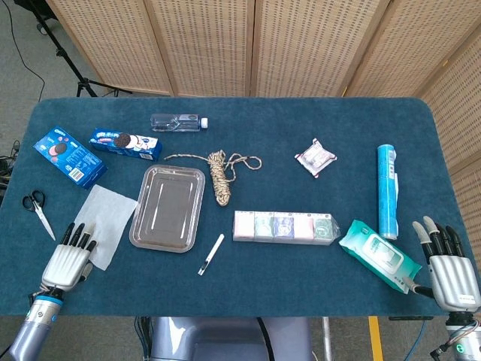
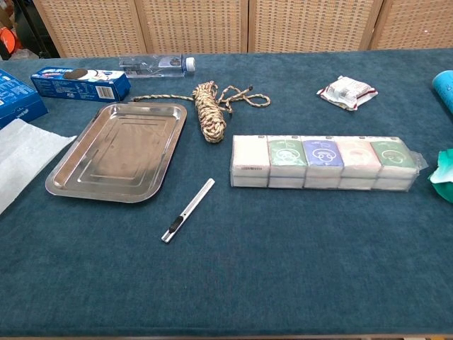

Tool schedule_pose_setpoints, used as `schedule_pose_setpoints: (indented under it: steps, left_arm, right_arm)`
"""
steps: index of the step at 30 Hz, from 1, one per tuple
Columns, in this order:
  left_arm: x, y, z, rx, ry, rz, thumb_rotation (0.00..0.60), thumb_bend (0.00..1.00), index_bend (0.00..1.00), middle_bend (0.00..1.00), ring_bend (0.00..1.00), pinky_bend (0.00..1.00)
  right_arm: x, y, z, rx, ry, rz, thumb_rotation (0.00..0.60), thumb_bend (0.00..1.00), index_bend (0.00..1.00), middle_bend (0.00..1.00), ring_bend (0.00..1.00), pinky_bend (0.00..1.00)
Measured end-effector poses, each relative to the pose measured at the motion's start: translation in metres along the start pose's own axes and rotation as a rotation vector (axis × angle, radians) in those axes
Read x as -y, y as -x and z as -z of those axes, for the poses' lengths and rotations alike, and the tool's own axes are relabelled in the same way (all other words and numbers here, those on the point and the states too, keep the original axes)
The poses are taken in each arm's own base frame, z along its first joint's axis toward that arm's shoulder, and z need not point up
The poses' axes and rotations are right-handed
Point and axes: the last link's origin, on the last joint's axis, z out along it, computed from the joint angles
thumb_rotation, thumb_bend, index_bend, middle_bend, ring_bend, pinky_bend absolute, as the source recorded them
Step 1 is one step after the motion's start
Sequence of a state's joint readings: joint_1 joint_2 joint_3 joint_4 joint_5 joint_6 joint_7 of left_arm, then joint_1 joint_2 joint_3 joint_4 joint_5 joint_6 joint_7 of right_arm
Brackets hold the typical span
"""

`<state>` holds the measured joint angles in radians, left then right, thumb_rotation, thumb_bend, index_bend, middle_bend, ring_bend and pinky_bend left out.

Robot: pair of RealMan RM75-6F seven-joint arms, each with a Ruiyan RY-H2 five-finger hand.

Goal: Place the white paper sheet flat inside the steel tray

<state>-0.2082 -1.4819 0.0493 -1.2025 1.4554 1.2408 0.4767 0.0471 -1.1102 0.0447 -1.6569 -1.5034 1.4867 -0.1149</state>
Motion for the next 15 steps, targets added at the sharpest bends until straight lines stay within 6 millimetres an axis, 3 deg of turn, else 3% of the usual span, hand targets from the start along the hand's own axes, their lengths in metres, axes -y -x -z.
schedule_pose_setpoints:
  steps: [7,11,15]
  left_arm:
    - [0.0,-0.008,-0.002,-0.072,-0.02,0.035,0.6,0.41,0.69,0.0,0.0,0.0]
    - [0.0,-0.014,-0.003,-0.104,-0.03,0.049,0.6,0.41,0.76,0.0,0.0,0.0]
    - [0.002,-0.018,-0.002,-0.116,-0.033,0.049,0.6,0.42,0.76,0.0,0.0,0.0]
  right_arm:
    - [0.001,0.001,0.0,0.003,-0.002,0.002,0.6,0.0,0.0,0.0,0.0,0.0]
    - [0.001,0.001,0.0,0.004,-0.002,0.003,0.6,0.0,0.0,0.0,0.0,0.0]
    - [0.001,0.001,0.0,0.004,-0.002,0.002,0.6,0.0,0.0,0.0,0.0,0.0]
